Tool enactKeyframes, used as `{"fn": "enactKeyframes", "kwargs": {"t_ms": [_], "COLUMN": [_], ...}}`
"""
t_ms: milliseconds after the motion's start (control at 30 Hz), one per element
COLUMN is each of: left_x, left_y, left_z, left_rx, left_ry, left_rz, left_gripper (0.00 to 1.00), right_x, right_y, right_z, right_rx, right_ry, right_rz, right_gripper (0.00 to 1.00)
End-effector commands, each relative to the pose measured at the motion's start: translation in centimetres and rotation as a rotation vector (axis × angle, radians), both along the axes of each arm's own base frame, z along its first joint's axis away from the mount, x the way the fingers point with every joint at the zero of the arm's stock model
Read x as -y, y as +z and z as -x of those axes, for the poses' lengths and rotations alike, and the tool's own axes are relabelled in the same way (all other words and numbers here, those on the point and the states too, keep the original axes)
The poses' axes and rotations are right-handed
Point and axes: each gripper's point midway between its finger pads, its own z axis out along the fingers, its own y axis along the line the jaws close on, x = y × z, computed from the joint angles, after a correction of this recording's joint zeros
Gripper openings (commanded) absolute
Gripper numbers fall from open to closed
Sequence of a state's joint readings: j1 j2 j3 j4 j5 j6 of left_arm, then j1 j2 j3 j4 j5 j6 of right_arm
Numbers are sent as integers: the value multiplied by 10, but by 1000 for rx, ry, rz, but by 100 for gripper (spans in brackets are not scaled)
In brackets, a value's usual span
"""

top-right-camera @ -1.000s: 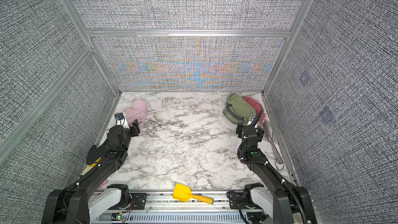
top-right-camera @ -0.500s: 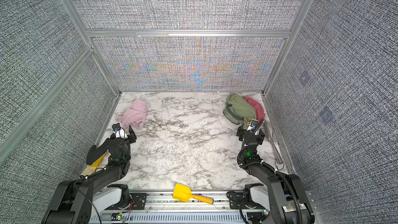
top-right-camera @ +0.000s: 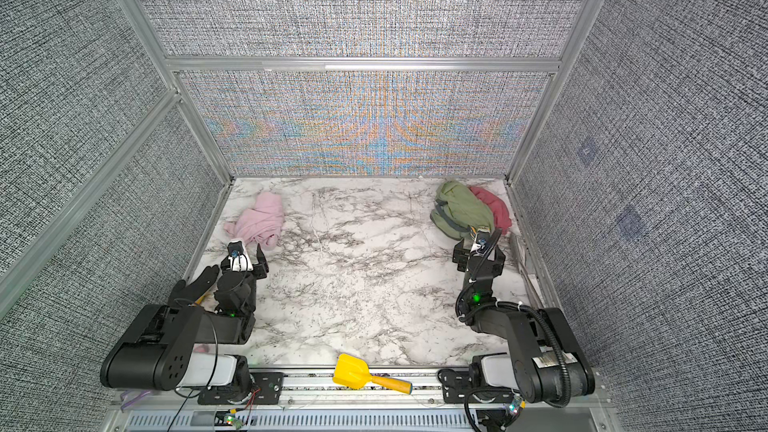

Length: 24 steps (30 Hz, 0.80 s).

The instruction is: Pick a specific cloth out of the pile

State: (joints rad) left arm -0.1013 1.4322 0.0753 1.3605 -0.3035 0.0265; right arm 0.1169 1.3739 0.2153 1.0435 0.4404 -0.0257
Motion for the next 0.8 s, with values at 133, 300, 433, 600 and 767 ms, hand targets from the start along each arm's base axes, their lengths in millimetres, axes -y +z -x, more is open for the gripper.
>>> {"fn": "enactKeyframes", "kwargs": {"t_ms": [133, 300, 433, 600, 767], "left_x": [6, 8, 8, 6, 6], "left_y": [13, 4, 3, -1, -3], "left_z": [-5, -13, -16, -25, -27], "left_rx": [72, 40, 29, -4, -15], "left_ry": [-35, -45, -47, -60, -68], "left_rz": [-7, -16, -15, 8, 16], "left_gripper": [70, 71, 71, 74, 82], "right_x": [-15, -14, -12, -11, -10], "right_y": [-4, -12, -23, -28, -27], "right_z": [-14, -19, -27, -36, -36], "right_rx": [31, -2, -45, -82, -77], "right_ry": [91, 139, 152, 199, 199], "right_rz": [22, -31, -62, -120, -123], "right_gripper": [97, 98, 98, 99, 99]}}
